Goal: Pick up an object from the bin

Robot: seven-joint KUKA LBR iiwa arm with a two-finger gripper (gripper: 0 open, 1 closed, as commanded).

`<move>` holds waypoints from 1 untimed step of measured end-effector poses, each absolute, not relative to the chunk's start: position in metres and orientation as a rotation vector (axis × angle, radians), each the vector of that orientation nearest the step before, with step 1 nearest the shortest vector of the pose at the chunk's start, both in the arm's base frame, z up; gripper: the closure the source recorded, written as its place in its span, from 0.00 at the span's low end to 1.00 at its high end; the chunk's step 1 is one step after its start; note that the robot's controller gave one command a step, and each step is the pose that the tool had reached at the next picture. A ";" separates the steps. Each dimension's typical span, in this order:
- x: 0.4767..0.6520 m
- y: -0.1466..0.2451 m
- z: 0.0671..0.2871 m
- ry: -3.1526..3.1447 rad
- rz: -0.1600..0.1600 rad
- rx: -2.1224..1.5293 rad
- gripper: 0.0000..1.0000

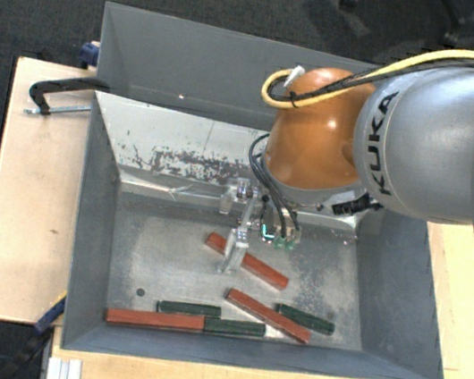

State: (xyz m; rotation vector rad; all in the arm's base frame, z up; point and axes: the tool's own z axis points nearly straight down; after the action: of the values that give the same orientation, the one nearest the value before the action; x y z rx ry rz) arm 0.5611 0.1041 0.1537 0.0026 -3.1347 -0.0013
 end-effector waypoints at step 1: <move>0.555 0.053 0.067 -3.133 0.001 0.120 0.00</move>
Offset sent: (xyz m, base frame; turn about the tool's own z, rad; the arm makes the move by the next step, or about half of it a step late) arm -0.0052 -0.0492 -0.0837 -0.0786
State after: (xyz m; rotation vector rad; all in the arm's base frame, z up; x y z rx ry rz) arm 0.5548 0.0528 0.0667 0.1204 -3.1328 0.0014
